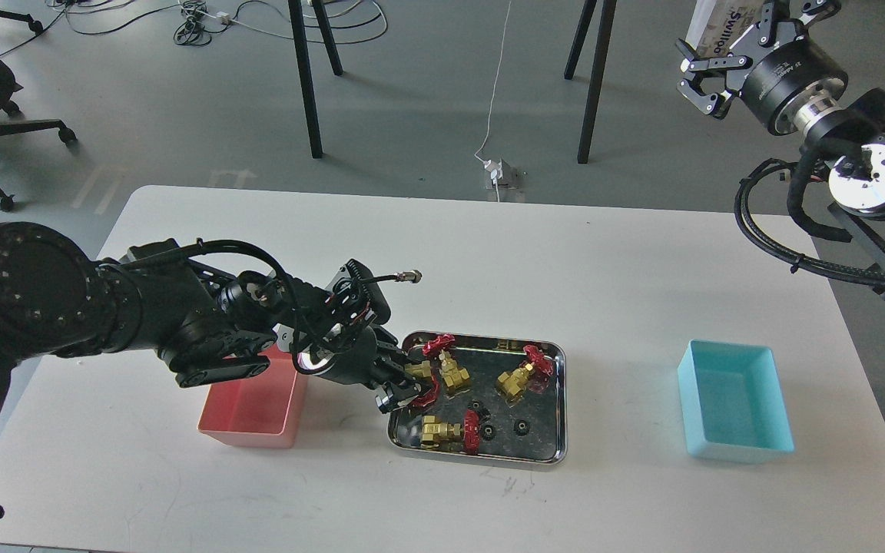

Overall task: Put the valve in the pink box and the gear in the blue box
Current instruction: 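Close the left gripper on the brass valve with red handle, then carry the valve into the pink box and open the left gripper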

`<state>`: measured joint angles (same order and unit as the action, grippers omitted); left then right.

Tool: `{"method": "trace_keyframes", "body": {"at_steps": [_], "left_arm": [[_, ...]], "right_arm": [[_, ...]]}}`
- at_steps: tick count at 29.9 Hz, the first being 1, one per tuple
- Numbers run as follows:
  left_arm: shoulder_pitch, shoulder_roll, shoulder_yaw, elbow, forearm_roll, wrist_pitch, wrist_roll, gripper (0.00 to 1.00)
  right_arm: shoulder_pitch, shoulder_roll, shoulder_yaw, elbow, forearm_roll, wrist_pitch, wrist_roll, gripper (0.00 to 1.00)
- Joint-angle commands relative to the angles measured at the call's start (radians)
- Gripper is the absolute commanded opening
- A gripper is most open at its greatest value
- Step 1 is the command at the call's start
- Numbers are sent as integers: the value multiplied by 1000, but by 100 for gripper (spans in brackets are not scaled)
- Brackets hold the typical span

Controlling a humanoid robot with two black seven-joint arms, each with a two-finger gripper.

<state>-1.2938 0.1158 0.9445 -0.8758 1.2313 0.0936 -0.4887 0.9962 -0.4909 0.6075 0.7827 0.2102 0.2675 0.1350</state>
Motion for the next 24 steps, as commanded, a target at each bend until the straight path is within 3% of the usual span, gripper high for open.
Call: {"method": "trace_keyframes", "body": {"at_steps": [1,10,17,24], "left_arm": [[-2,1,-1,0,2,1,0,30],[-8,12,0,-11,4,31,0,22],[-41,38,-3,-25,5,34,0,21],[-100,90,-4,-124,5,52,0,21]], "right_arm": [[-5,0,0,0,0,-1,0,100],[-21,0,0,1,0,-1,0,100],[-22,0,0,1,0,-1,0,100],[-22,2,1,3,1,1,1,100]]}}
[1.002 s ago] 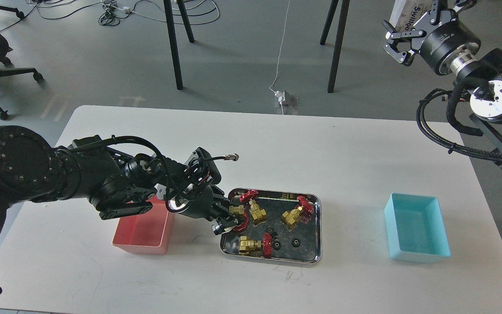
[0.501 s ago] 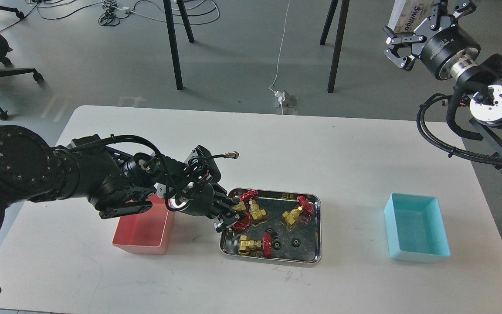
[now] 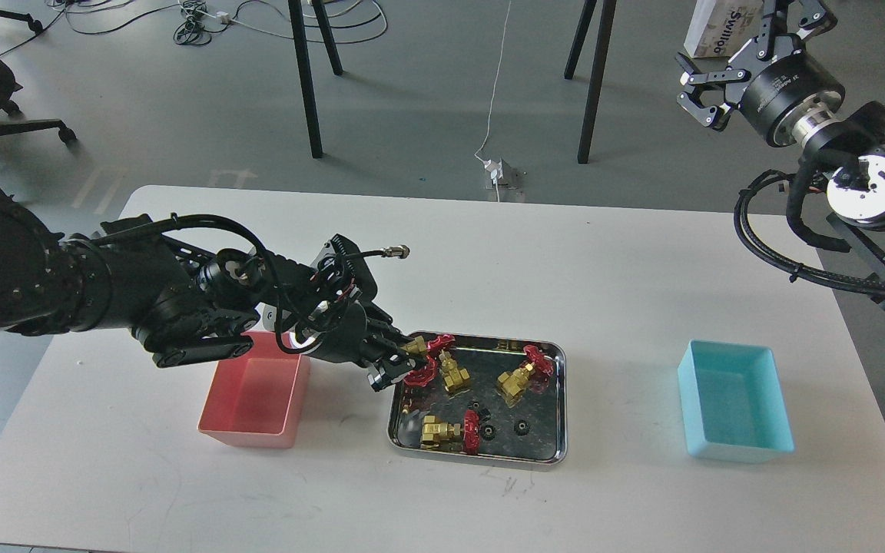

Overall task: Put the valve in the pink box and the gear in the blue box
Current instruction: 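Carry the valve into the pink box and open the left gripper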

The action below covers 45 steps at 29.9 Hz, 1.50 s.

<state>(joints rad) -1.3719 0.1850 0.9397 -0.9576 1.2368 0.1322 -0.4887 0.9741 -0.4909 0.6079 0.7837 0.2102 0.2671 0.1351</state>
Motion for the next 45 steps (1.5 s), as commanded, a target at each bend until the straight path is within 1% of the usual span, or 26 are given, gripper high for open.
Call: {"method": "trace_keyframes", "body": {"at_steps": [1,3,5,8,11,13,15,16,18,20,22,26,30,34,38,45], "left_arm": [[-30,31,1,-52,0,17,0,21],[-55,69,-1,-82,1,21,0,21],[-96,126,-13,-143,4,27,0,21],[-176,249,-50,-281,41,44,0,21],[-265,381,-71,-387,88,43,0,21],[-291,447,-73,-411,114,43,0,21],[-291,511,-73,-411,162,44,0,21],[-283,536,-71,-411,185,43,0,21],[-264,577,-62,-411,231,43,0,21],[-198,617,-73,-411,263,44,0,21],[-147,648,-85,-409,286,47,0,21],[-90,706,-113,-408,329,61,0,21],[-27,726,-133,-395,349,73,0,21],[42,720,-173,-331,345,75,0,21],[120,714,-243,-316,346,73,0,21],[163,691,-257,-290,348,73,0,21]], "right_arm": [[0,2,1,8,3,0,3,100],[0,-1,3,46,5,-14,6,100],[0,-11,12,116,3,-45,11,100],[15,-6,35,166,2,-98,6,100],[60,-3,21,190,3,-233,-5,100],[77,-1,0,195,6,-302,-11,100],[83,-1,-14,195,9,-356,-38,100],[86,-1,-16,195,11,-368,-58,100],[97,-8,-16,195,12,-385,-120,100],[103,-11,-16,197,12,-399,-178,100],[107,-12,-16,197,12,-407,-203,100],[115,-12,-16,189,11,-407,-210,100],[144,-9,-23,180,9,-413,-238,100],[138,-3,-23,183,11,-414,-239,100],[130,-12,-23,183,11,-414,-239,100],[118,-26,-23,183,11,-414,-239,100]]}}
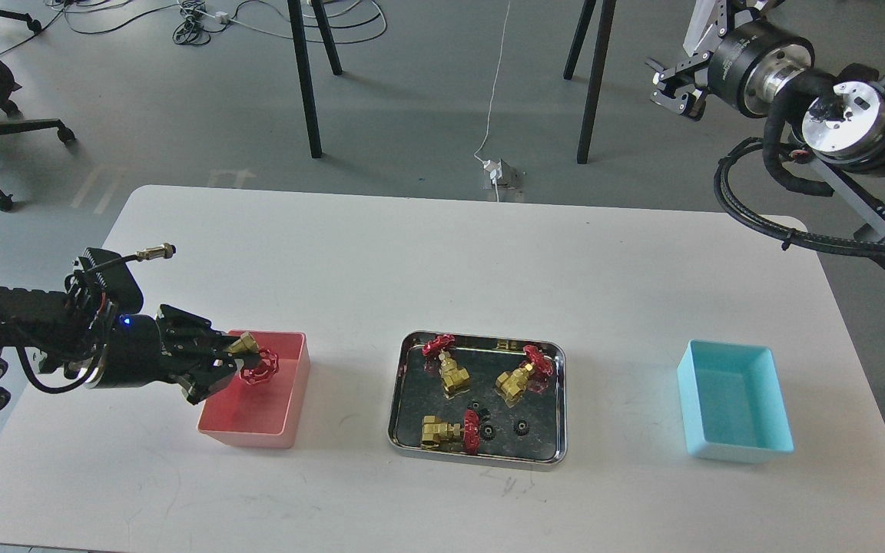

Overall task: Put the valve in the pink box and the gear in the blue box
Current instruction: 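Carry the valve into the pink box and open the left gripper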

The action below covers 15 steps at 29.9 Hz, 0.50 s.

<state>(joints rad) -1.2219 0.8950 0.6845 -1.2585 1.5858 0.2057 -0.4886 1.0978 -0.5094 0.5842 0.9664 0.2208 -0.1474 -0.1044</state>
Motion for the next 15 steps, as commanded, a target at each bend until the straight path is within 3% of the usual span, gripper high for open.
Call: {"method": "trace_keyframes", "body": {"at_steps": [1,9,15], "left_arm": [[16,-31,-2,13,-1,0,0,21],[81,-143,-2,132,-10,-2,0,21],[82,-162,-2,154,-7,-2,0,23]], "right_arm": [[-10,-11,0,0,0,0,0,100],[-42,-12,5,5,0,0,0,100],[-44,-28,6,5,0,0,0,100]]}}
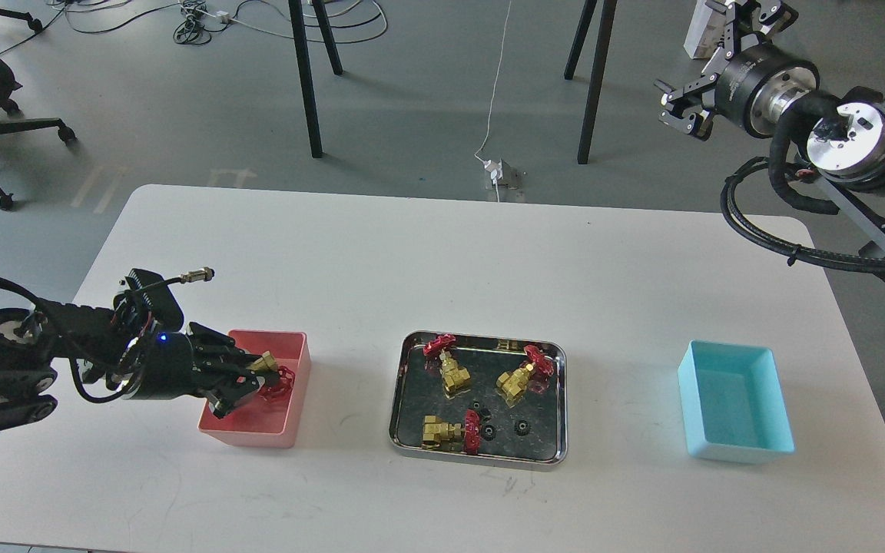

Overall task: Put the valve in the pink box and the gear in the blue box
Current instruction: 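Carry the valve into the pink box and open the left gripper, then lift the left gripper out of the pink box and withdraw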

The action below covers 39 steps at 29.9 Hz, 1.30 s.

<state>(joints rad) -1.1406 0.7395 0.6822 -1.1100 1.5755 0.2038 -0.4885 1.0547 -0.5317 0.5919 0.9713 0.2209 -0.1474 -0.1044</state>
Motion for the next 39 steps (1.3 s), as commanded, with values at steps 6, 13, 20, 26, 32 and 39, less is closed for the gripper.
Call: {"method": "trace_keyframes", "body": {"at_steps": [6,13,20,26,32,39], "left_arm": [[8,-6,0,21,8,2,0,34],[7,3,-9,18,-9,2,0,50],[13,50,-150,4,-60,-6,0,67],[5,126,-407,-105,-300,-119,0,74],[38,78,-847,-119,-985,-461,0,82],[53,-66,-1089,30,-1569,-692,0,89]], "right_arm": [[-16,-7,2,1,0,0,0,100],[-21,-7,5,3,0,0,0,100],[-32,-7,5,4,0,-6,2,100],[-32,-7,9,4,0,-1,6,100],[-36,-7,28,4,-2,60,14,100],[-97,-54,111,6,-2,378,23,100]]}}
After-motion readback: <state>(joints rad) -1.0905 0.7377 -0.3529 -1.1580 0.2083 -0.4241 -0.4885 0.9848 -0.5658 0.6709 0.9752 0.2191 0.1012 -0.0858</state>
